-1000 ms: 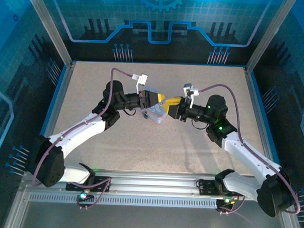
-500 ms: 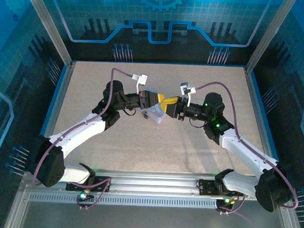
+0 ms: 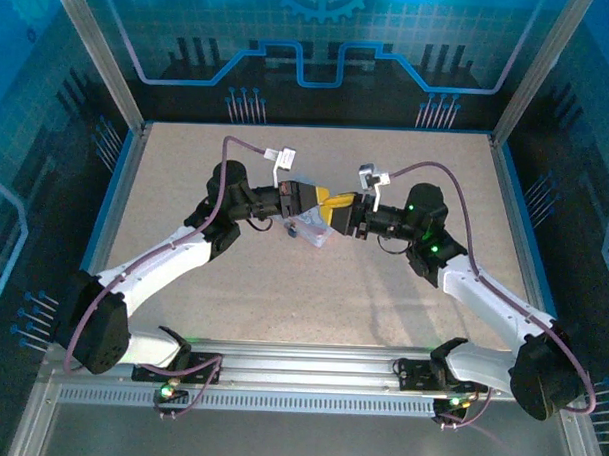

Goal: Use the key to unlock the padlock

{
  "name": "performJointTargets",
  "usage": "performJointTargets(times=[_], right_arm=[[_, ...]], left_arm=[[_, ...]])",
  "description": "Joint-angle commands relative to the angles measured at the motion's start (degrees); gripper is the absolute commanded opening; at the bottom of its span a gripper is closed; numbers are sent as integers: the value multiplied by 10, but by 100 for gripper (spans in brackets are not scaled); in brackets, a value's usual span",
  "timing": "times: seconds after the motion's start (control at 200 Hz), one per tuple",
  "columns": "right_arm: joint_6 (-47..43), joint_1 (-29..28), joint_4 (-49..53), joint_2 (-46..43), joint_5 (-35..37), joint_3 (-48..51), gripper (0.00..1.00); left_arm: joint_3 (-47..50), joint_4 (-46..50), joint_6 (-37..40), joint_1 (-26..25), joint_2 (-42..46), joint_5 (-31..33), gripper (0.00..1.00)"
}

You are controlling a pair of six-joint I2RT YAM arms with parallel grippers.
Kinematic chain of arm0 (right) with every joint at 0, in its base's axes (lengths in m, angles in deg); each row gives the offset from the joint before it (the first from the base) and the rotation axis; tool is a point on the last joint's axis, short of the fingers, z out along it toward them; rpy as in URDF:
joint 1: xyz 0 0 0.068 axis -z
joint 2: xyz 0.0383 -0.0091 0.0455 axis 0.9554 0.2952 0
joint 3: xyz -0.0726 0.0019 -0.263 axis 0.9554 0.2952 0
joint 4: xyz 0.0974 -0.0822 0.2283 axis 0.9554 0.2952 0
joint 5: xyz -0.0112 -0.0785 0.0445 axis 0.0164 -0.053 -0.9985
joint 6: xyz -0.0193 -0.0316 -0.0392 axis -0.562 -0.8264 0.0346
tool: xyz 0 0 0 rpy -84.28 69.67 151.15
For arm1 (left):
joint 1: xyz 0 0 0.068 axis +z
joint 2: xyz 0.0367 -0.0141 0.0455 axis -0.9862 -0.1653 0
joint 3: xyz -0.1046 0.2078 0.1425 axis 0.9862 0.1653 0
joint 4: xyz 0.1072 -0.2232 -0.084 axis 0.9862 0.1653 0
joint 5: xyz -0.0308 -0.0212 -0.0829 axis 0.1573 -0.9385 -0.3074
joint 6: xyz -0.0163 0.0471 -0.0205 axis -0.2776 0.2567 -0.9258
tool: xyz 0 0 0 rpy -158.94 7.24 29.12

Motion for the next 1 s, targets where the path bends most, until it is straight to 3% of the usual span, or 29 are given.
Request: performJointTargets(times=[0.0, 0.995], right_arm=[[17, -3, 8, 9, -18, -24, 38], [26, -2, 24, 19, -25, -21, 20]], left_arm=[[-23, 7, 18, -3, 7, 12, 0], [-19, 18, 9, 0, 5, 43, 0]])
